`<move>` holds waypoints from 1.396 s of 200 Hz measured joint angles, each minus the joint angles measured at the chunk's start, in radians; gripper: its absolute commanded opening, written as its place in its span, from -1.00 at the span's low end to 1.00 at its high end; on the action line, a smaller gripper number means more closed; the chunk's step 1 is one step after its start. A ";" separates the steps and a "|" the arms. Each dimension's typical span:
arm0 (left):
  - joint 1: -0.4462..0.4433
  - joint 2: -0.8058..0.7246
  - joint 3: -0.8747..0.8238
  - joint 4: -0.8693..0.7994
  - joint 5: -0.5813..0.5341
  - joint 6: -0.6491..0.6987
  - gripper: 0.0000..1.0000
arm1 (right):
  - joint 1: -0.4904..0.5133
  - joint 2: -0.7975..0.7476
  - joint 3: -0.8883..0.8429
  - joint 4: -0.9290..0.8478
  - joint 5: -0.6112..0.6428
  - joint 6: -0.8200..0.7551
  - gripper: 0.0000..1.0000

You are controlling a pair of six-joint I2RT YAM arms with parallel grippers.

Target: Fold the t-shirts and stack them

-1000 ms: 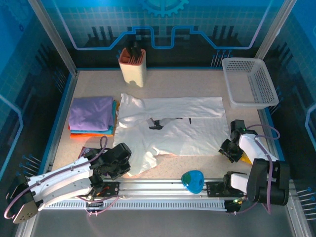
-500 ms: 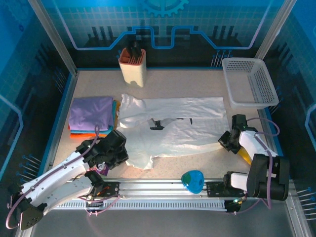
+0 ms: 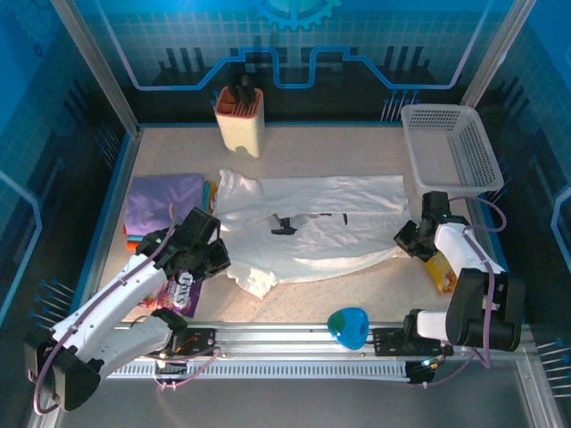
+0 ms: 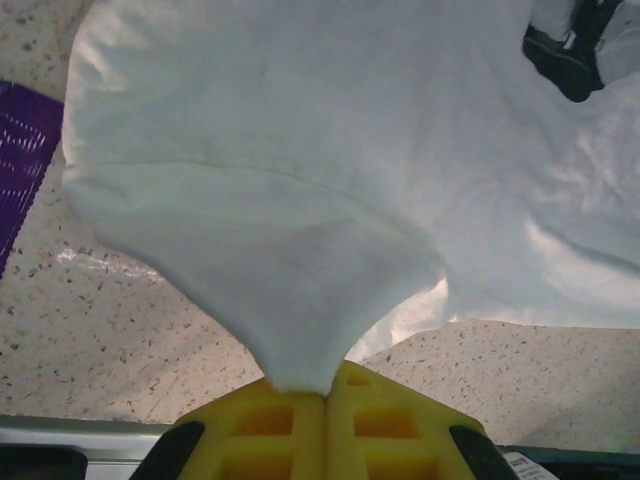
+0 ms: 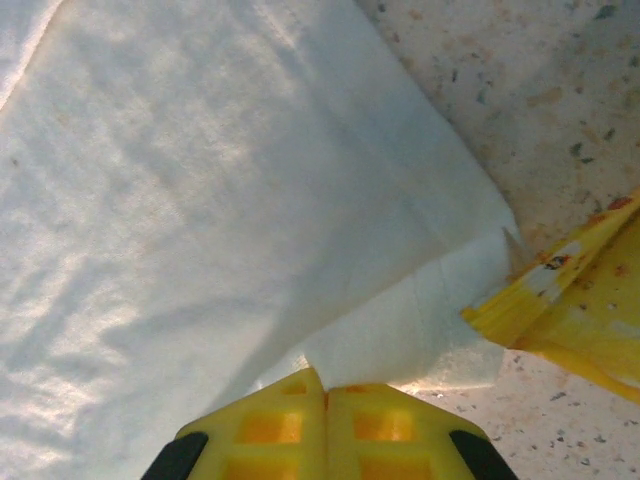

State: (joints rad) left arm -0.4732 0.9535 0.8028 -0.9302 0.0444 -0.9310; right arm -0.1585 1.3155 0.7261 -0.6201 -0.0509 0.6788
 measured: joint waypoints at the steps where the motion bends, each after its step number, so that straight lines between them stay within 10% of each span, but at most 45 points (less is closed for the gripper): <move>1: 0.003 0.001 0.001 0.000 0.001 0.002 -1.00 | 0.000 0.000 0.000 0.000 -0.001 0.000 -1.00; 279: 0.312 0.438 0.350 0.148 0.070 0.339 -1.00 | -0.093 0.328 0.287 0.040 -0.179 -0.092 -1.00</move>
State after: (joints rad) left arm -0.1608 1.3911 1.1530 -0.7822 0.1146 -0.5922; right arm -0.2520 1.6436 1.0134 -0.5800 -0.2302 0.5865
